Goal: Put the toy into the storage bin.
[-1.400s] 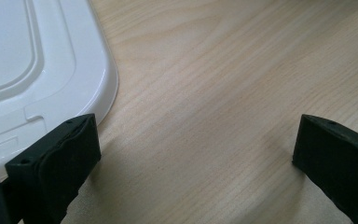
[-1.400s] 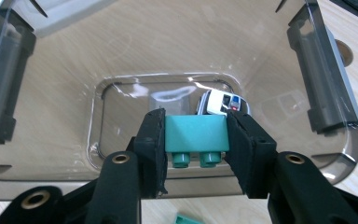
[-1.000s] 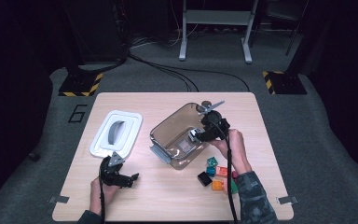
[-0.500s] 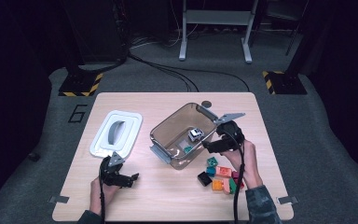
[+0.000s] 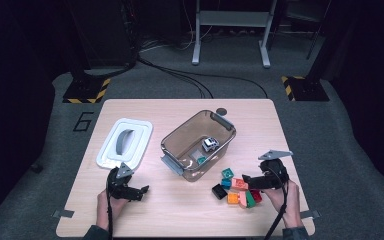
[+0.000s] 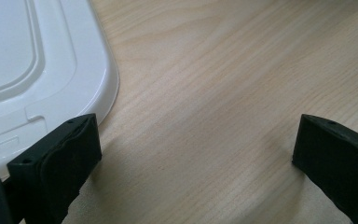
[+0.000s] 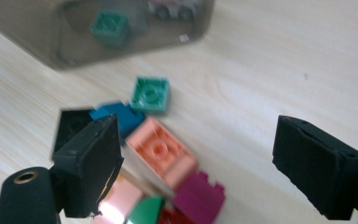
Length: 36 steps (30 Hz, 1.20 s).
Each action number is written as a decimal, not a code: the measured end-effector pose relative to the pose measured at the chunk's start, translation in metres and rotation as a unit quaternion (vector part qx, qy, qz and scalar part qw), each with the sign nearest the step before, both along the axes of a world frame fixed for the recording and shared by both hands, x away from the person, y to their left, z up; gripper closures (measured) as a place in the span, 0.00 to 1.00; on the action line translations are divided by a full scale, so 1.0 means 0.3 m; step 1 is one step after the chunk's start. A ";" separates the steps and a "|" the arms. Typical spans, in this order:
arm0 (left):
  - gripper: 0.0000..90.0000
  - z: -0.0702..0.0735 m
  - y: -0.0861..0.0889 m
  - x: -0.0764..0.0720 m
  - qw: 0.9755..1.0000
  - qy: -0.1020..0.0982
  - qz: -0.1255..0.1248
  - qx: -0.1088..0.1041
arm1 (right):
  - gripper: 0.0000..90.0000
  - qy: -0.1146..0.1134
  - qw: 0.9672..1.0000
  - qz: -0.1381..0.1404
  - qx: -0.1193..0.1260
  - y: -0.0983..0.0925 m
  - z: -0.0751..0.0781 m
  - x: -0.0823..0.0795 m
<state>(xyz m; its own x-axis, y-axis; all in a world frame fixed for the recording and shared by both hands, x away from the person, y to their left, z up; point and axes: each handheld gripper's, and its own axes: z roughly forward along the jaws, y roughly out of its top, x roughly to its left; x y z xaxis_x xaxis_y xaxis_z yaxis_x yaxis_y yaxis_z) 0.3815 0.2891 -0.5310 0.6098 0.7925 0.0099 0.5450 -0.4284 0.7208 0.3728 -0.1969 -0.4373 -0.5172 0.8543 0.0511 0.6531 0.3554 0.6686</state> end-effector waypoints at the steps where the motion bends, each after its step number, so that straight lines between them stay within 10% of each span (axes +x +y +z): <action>1: 0.01 0.000 0.000 0.000 1.000 0.000 0.000 0.000 | 0.18 -0.002 1.000 -0.006 -0.003 -0.010 -0.016 -0.009; 19: 0.01 0.003 0.003 0.000 1.000 0.004 0.000 0.002 | 0.64 0.044 0.999 -0.022 -0.010 -0.073 -0.166 -0.021; 36: 0.01 0.003 0.003 0.000 1.000 0.004 0.000 0.002 | 0.64 0.037 0.998 -0.043 -0.016 -0.074 -0.204 0.029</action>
